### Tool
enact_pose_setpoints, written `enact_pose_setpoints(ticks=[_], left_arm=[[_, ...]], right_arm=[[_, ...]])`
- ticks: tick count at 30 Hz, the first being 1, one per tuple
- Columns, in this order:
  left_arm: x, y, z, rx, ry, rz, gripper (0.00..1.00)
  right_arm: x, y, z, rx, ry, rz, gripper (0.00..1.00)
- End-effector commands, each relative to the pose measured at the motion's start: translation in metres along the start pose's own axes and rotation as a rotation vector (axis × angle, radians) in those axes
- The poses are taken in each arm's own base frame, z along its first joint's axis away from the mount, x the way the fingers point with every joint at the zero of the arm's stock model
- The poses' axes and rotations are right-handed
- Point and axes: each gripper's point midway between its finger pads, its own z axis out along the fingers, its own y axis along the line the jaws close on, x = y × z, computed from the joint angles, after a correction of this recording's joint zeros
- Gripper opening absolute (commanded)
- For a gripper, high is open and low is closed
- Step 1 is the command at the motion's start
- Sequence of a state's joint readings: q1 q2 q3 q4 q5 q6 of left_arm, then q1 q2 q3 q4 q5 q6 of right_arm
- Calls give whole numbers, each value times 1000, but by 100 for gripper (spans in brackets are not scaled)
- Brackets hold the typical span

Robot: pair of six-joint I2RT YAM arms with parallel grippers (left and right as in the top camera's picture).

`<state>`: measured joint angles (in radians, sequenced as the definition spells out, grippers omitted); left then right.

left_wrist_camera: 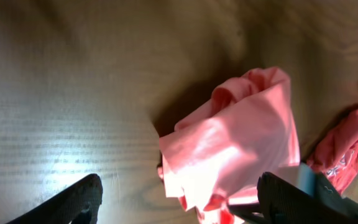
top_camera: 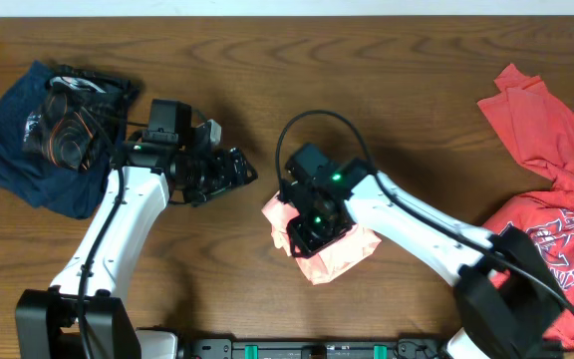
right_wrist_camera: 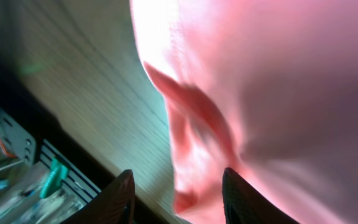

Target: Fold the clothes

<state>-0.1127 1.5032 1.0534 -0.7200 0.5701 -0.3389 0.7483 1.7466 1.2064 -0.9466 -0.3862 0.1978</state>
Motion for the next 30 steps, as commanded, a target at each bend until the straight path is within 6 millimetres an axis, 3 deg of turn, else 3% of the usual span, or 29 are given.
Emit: enact_pose_setpoints(ticks=[1,5,8,14,19,25,30], left_arm=[[-5,-7,0,41,-19,30,81],[-9,-21,1,89,-36,72,80],[-6,-33,6,102,-33,115,80],[3,-53,28,85,-26,218,81],[18,-64,60,85,42,274,81],[48,-47,111,21,197,265,81],[71,-24,136,-44,312,224,80]], right_arm=[[-27,-23,-57,179,-207,27,43],[-25,-72,-102,387,-339,218,37],[-20,-81,-105,343,-322,260,23],[1,-72,-62,195,-193,252,19],[22,-75,-16,157,-127,288,17],[63,-90,22,156,-40,371,17],[70,-119,31,272,-85,434,22]])
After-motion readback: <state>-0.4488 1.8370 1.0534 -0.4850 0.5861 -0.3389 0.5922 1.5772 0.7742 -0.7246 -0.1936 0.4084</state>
